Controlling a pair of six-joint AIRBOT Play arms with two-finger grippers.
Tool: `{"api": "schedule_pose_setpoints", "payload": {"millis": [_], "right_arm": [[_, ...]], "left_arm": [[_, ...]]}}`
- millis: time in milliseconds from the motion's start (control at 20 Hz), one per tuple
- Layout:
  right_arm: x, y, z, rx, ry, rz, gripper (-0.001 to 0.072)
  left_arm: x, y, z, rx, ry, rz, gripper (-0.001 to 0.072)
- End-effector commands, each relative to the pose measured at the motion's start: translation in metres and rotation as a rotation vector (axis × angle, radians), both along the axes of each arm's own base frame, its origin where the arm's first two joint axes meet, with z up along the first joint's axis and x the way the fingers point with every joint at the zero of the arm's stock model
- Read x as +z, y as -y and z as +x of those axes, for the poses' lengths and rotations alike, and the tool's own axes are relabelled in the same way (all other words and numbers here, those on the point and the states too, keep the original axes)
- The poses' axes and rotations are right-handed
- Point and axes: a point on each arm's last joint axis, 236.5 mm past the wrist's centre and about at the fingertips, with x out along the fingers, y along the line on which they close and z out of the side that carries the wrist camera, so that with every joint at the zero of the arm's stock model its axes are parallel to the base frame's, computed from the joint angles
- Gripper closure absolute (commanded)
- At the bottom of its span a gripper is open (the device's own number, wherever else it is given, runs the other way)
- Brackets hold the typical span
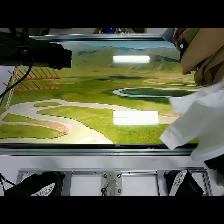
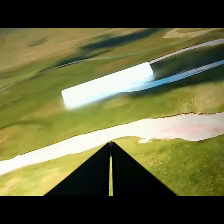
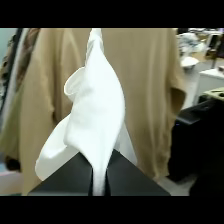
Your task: Fold the clothes and pants, and hang the long-sleeved shirts on hangers.
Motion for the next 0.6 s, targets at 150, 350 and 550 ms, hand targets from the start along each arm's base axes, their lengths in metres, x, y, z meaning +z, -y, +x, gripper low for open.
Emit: {"api": "schedule_pose_setpoints", "payload": {"millis": [150,350,550], "right_arm": [[0.058,0.056,-0.054,-0.279,0.222,-0.057,0.0701],[0.094,0.084,-0.045,-0.292,0.246,-0.078,0.0701],[0.122,0.115,-0.035,-0.304,0.255,-0.095,0.0701]], "left_arm": [[0.002,0.001,0.005,-0.002,0.019,0.004,0.0691],[0.002,0.001,0.005,-0.002,0.02,0.004,0.0691],[0.002,0.001,0.005,-0.002,0.02,0.004,0.0691]]}}
